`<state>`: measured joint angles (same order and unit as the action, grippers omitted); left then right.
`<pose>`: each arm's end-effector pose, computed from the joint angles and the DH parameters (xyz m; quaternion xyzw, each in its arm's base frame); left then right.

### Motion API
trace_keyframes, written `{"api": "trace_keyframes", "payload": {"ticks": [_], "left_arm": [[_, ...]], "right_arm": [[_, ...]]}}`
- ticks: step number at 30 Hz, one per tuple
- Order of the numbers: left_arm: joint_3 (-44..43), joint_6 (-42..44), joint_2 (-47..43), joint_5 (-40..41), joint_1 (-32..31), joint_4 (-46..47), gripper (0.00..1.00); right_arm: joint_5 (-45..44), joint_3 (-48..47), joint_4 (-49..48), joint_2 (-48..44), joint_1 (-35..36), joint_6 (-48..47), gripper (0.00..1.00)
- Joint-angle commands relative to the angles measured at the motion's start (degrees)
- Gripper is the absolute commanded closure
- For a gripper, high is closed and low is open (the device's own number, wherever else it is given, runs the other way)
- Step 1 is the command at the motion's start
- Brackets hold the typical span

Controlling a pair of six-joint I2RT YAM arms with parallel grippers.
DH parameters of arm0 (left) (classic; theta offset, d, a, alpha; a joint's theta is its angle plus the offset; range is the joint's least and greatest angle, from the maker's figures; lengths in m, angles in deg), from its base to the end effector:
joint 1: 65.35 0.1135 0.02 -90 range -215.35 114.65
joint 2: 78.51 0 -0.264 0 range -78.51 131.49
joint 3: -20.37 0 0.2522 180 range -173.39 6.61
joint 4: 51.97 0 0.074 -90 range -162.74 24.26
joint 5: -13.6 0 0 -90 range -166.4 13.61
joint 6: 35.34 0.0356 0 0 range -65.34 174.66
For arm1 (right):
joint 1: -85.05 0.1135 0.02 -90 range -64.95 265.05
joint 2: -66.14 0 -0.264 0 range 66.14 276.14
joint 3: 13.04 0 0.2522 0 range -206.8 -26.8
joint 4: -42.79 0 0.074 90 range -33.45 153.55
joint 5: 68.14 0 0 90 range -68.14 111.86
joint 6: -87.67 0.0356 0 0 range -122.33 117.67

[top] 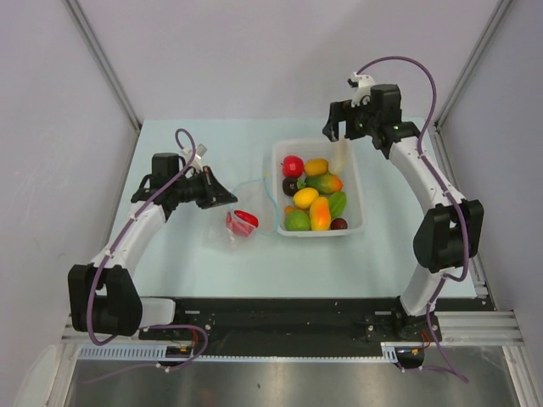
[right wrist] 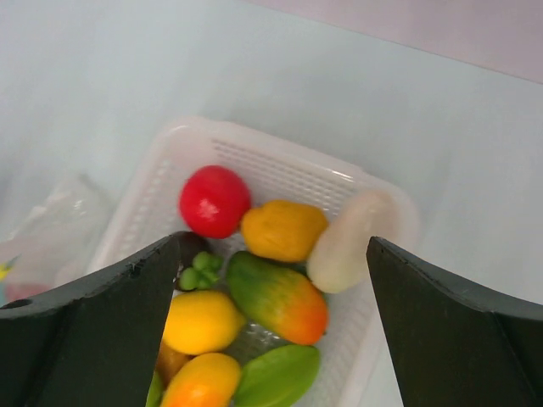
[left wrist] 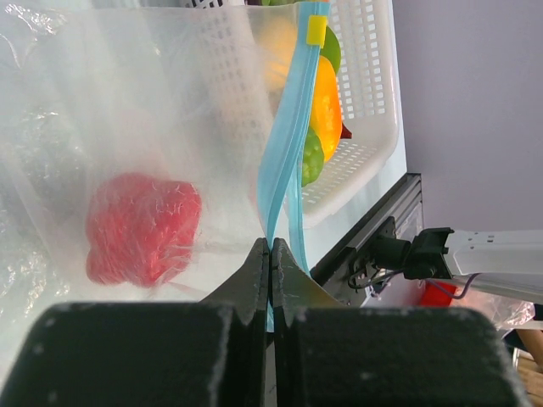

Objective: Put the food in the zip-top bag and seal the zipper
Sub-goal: Pick up the fake vegetable from the bin.

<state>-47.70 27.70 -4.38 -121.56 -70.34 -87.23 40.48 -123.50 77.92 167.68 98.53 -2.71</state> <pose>0.2698 -0.0489 0.2754 -0.0050 0.8560 -0.4411 0.2696 0.4044 0.1086 0.3637 -0.1859 0.8214 0.1959 0.5023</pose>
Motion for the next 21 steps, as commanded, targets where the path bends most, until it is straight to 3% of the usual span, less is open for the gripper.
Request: {"api": "trace_keyframes", "payload": {"ticks": [1, 10, 21], "left_arm": [[-1.8, 0.3, -0.5, 0.1, 0.2, 0.8, 1.0], [-1.9, 0.9, 0.0, 0.7, 0.2, 0.4, 1.0], [-1.9, 1.4, 0.5, 0.6, 0.2, 0.2, 1.0]], "right_arm": [[-9.3, -3.3, 0.8, 3.4, -0.7, 0.0, 0.06], [-16.6, -2.8, -4.1, 9.5, -0.6, 4.5, 0.18], [-17.4, -3.1, -6.9, 14.9, 0.1, 3.6, 0.18]]}}
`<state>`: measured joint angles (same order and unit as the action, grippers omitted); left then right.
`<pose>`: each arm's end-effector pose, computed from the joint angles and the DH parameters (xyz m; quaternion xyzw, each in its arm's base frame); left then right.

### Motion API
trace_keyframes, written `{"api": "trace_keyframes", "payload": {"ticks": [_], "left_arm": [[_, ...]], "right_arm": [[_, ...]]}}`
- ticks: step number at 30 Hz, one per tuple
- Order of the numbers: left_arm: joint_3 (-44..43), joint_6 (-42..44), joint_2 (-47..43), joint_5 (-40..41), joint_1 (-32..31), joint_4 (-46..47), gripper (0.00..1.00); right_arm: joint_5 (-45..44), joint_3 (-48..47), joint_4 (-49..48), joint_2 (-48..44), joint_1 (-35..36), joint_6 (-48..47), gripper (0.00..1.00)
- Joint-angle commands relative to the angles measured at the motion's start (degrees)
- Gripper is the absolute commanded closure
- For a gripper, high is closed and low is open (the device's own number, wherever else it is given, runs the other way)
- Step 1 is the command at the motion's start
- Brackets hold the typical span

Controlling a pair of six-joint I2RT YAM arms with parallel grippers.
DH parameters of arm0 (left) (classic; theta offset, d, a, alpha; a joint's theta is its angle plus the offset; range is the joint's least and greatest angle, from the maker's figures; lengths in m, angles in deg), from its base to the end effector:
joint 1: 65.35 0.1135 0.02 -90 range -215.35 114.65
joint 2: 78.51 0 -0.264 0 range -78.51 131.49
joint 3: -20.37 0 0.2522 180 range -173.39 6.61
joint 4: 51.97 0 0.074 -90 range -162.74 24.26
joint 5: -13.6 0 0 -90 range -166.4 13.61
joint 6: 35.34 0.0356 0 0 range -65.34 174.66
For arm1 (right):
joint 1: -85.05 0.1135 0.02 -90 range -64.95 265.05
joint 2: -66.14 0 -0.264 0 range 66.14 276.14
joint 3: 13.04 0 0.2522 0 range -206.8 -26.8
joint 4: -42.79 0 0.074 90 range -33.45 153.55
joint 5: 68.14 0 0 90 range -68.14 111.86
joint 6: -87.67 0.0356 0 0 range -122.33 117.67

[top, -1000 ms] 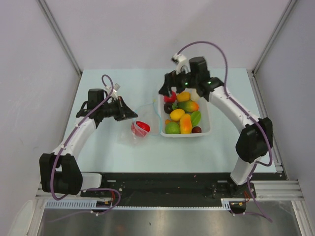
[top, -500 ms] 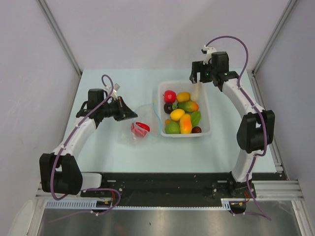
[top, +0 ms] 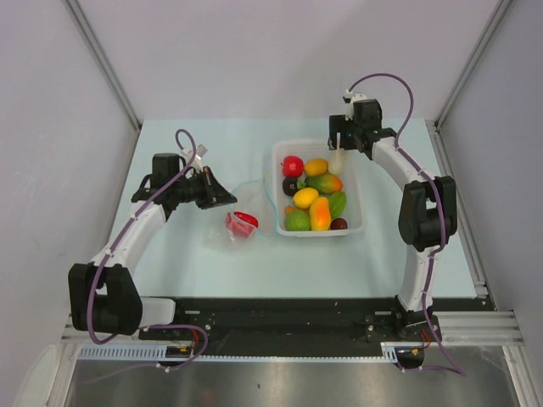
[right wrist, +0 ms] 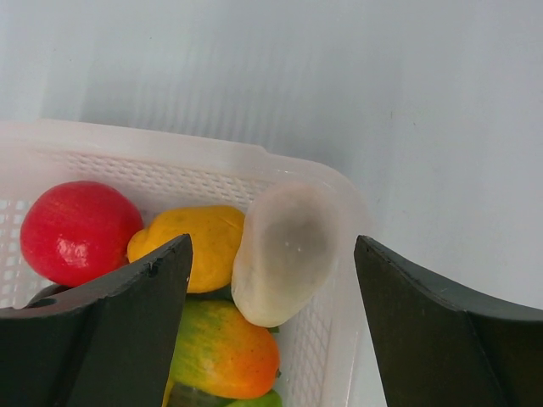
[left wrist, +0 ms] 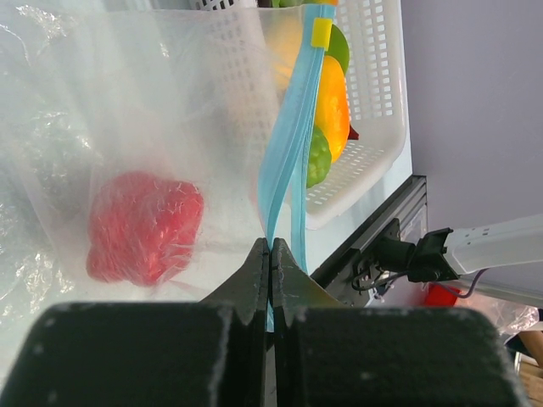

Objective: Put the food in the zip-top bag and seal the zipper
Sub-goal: Pick up the fake vegetable from the bin.

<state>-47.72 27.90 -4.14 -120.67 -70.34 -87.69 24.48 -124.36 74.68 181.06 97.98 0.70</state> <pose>0.2703 -0.0485 0.2736 -0.0093 0.8599 -0.4341 0.2682 0.4598 0.1072 0.2735 -0.0871 0.8845 0.0837 0.4506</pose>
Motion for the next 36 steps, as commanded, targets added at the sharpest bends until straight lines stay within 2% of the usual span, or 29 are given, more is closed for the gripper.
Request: {"api": "trace_keyframes", "payload": {"ticks": [1, 6, 9, 12, 13, 18, 21, 25, 31, 36], "left_arm": [[-1.9, 1.2, 0.2, -0.4, 0.2, 0.7, 1.0], [-2.0, 1.4, 0.5, -0.5, 0.2, 0.5, 1.0], [-2.0, 1.6, 0.5, -0.5, 0.2, 0.2, 1.0], [-2.2, 1.8, 0.7, -0.6, 0.2, 0.1, 1.0], [-2.3, 1.9, 0.7, -0.6, 0.2, 0.0, 1.0], [-2.9, 1.5, 0.6, -1.2, 0.2, -0.3, 1.0], [-3.4, 1.2, 0.6, -2.0, 0.2, -0.9, 1.0], [-3.7, -0.5, 0.3, -3.8, 0.6, -0.9, 1.0], [-3.6, -2.6, 0.9, -5.6, 1.2, 0.3, 1.0], [-3.0, -4.3, 1.2, -7.3, 2.2, 1.6, 1.0]], "right_arm": [[-1.4, -2.5, -3.8, 2.0, 0.9, 0.0, 0.19], [-1.0, -3.7, -3.6, 4.1, 1.5, -0.3, 0.21], [-0.5, -3.5, -3.6, 3.7, 1.7, -0.5, 0.28], [-0.1, -3.7, -3.0, 2.9, 1.8, -0.7, 0.48], [0.2, -3.8, -2.8, 2.4, 1.8, -0.7, 0.59], [6.0, -3.4, -1.8, -3.6, 1.8, -1.5, 1.0], [13.9, -2.0, -4.2, -7.9, 2.0, 0.7, 1.0], [23.0, 3.1, -13.4, -17.1, 4.2, 6.5, 1.0], [34.7, 8.7, -27.2, -21.3, 7.7, 19.6, 1.0], [35.9, 12.7, -28.0, -24.5, 16.4, 13.5, 1.0]]}}
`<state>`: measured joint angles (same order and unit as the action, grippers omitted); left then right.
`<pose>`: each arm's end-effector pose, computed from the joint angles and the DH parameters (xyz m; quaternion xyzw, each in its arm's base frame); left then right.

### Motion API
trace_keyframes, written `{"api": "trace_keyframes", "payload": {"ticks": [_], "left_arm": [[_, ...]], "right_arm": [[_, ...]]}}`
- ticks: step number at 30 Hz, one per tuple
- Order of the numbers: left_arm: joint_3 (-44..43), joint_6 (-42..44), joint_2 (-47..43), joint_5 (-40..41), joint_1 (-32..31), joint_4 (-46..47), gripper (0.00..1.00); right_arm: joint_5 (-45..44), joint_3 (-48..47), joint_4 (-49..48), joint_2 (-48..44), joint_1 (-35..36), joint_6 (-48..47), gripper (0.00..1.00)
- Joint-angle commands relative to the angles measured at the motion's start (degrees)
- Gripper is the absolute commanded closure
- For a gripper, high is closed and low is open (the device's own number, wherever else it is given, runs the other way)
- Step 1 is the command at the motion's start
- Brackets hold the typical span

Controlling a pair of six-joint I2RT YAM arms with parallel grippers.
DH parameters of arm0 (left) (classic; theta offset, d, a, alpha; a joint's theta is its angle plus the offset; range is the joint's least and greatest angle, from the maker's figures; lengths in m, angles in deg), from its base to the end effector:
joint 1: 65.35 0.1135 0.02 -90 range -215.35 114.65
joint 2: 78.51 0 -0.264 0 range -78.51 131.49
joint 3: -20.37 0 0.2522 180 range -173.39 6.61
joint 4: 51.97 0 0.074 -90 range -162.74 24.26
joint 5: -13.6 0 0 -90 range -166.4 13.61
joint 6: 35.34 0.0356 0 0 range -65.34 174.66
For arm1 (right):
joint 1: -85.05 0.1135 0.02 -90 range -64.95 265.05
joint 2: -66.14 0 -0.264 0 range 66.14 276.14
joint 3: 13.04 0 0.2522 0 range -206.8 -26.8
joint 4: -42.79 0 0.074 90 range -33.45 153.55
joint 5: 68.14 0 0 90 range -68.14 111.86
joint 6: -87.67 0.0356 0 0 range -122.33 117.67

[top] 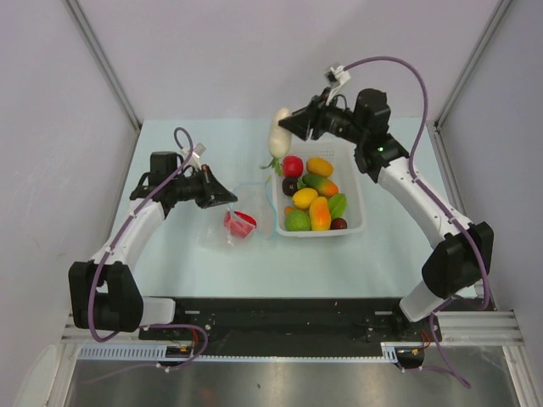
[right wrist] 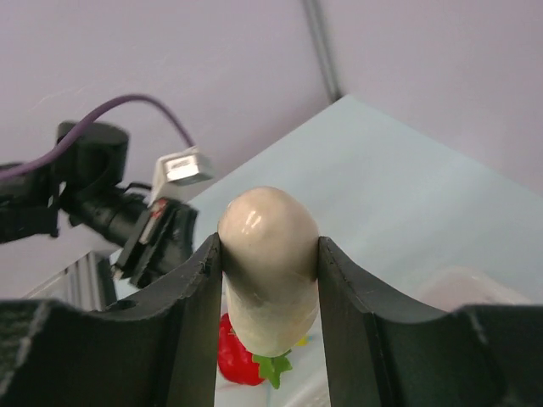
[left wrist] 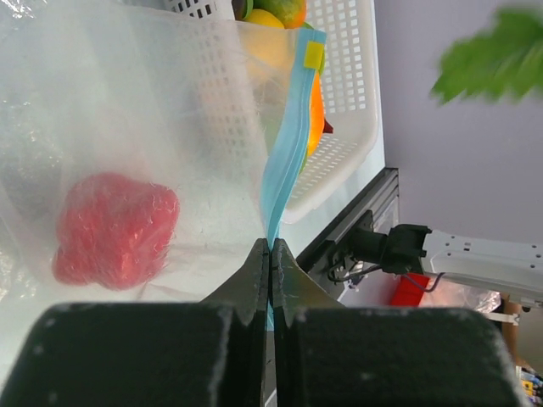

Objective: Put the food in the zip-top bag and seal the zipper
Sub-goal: Pick up the fake vegetable from the bin, then place the fake vegetable in the zipper food storage bag.

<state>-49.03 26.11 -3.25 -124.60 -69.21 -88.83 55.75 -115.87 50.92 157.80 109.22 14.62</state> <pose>0.2731 -0.0450 0.2768 -0.0188 0.8519 -0.4614 0.2471 0.3372 0.1731 0.4317 -0.2525 0.6436 0.4315 0.5795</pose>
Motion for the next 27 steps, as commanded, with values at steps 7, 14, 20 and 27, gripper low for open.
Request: {"api": "trace_keyframes", "payload": {"ticks": [7, 14, 20, 27], "left_arm": [[-1.5, -3.5, 0.8, -4.5, 1.6, 4.1, 1.0], [-0.4, -4.8, 0.2, -5.5, 2.0, 5.6, 1.0], [0.4, -6.3, 0.4, -7.7, 2.9, 7.0, 1.0], [0.4, -6.8, 1.2, -10.4, 3.7, 7.3, 1.0]], "right_arm": [[-0.4, 12.1, -13.1, -2.7, 13.1, -6.0, 1.0], [-7.3, 16.9, -17.0, 1.2, 17.1, -7.2, 1.0], [-8.1, 24.7, -28.5, 0.5, 19.5, -19.9, 1.0], [-7.1, 32.1, -43.1, -0.1, 20.9, -31.4, 1.0]]}}
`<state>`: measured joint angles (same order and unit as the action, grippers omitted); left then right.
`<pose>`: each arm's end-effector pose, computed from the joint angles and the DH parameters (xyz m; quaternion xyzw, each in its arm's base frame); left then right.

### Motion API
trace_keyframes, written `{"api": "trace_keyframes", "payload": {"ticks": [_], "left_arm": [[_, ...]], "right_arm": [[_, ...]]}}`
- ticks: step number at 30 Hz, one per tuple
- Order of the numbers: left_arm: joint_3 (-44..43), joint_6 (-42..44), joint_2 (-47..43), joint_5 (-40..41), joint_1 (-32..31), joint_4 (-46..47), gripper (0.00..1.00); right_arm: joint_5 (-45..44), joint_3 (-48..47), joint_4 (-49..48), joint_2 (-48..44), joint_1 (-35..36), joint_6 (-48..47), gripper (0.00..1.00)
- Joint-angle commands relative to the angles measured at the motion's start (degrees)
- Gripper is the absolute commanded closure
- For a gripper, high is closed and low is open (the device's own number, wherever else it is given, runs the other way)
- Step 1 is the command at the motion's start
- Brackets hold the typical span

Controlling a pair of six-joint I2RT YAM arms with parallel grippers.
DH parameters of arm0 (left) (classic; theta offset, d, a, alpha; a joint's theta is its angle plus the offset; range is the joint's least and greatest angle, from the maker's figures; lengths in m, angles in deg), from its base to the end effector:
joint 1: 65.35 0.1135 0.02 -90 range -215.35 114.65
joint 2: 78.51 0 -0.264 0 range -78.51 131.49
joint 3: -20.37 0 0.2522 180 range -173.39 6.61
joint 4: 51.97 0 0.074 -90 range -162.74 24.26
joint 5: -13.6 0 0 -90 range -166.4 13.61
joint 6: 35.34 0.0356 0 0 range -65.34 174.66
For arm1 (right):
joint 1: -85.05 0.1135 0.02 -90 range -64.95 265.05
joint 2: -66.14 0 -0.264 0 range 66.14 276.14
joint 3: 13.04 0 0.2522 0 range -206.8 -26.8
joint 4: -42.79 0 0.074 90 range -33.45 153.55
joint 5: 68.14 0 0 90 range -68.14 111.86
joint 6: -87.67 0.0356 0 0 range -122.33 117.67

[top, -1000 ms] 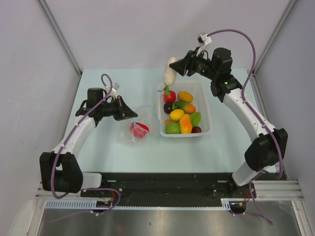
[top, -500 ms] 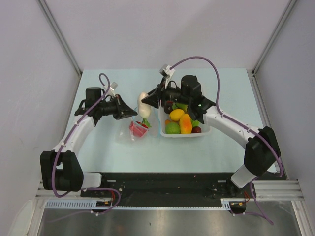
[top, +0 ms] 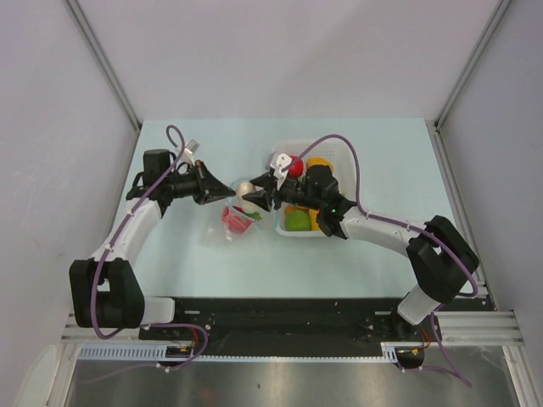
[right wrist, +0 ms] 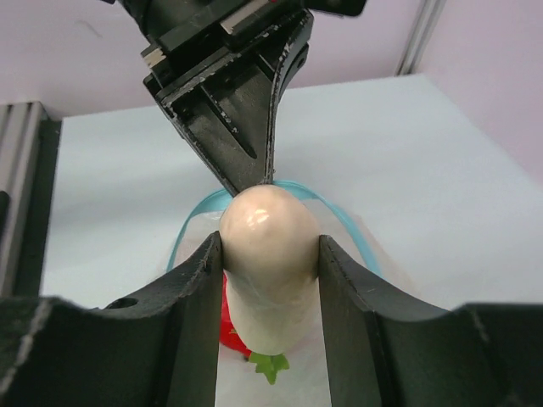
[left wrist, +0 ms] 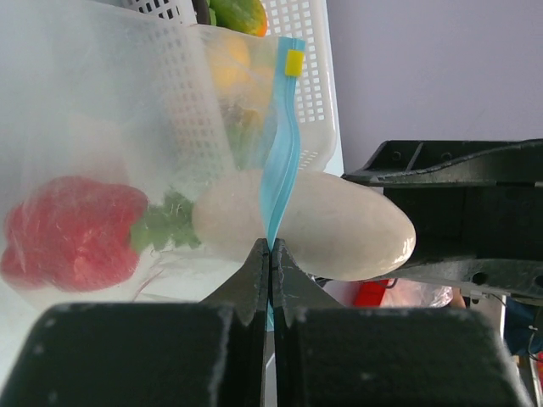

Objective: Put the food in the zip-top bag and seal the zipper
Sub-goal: Place the fake vegetable in the zipper food storage bag.

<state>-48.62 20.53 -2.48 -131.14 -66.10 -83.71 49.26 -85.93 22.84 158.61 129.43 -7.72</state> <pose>0.2799 -0.0327 0.2796 -0.0396 0.8241 -0.5106 0.2420 0.2563 0.2737 0.2934 -0.4406 0.5505 0.3874 0.5940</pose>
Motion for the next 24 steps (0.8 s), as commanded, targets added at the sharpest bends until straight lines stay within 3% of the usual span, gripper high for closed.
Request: {"api": "trace_keyframes", "payload": {"ticks": [1, 8, 13, 15, 16, 19, 22, 24], "left_arm": [[-0.1, -1.2, 0.5, -4.0, 0.6, 2.2, 1.0], [-0.6, -0.8, 0.7, -5.1, 0.6, 1.1, 1.0], [-0.6, -0.7, 1.0, -6.2, 2.7, 0.5, 1.0], [-0.6, -0.8, 1.1, -6.3, 2.9, 0.3, 1.0], [-0.6, -0.6, 1.1, -6.4, 3.0, 0.2, 1.0], [-0.7, 0.0, 1.1, -6.4, 3.4, -0.5, 1.0], [-0.2, 0.2, 1.0, -6.2, 3.7, -0.7, 1.0], [0.1, 0.3, 0.9, -6.1, 3.7, -0.3, 1.0]], "right_arm": [[-0.3, 2.6, -16.5, -0.4, 0.8, -10.9, 1.0], [0.6, 5.0, -29.2, 5.6, 1.3, -20.0, 1.0], [3.3, 6.4, -31.1, 10.6, 0.8, -23.7, 0.97], [3.5, 6.9, -31.3, 11.8, 1.0, -25.6, 0.81], [2.9, 7.4, -31.7, 12.3, 0.9, -25.6, 0.59], [2.1, 8.1, -29.2, 9.6, 0.9, -24.9, 0.22], [2.3, 8.0, -22.0, 2.5, 1.0, -22.4, 0.08], [2.5, 8.1, -17.5, -1.8, 1.2, -20.2, 0.04]]}}
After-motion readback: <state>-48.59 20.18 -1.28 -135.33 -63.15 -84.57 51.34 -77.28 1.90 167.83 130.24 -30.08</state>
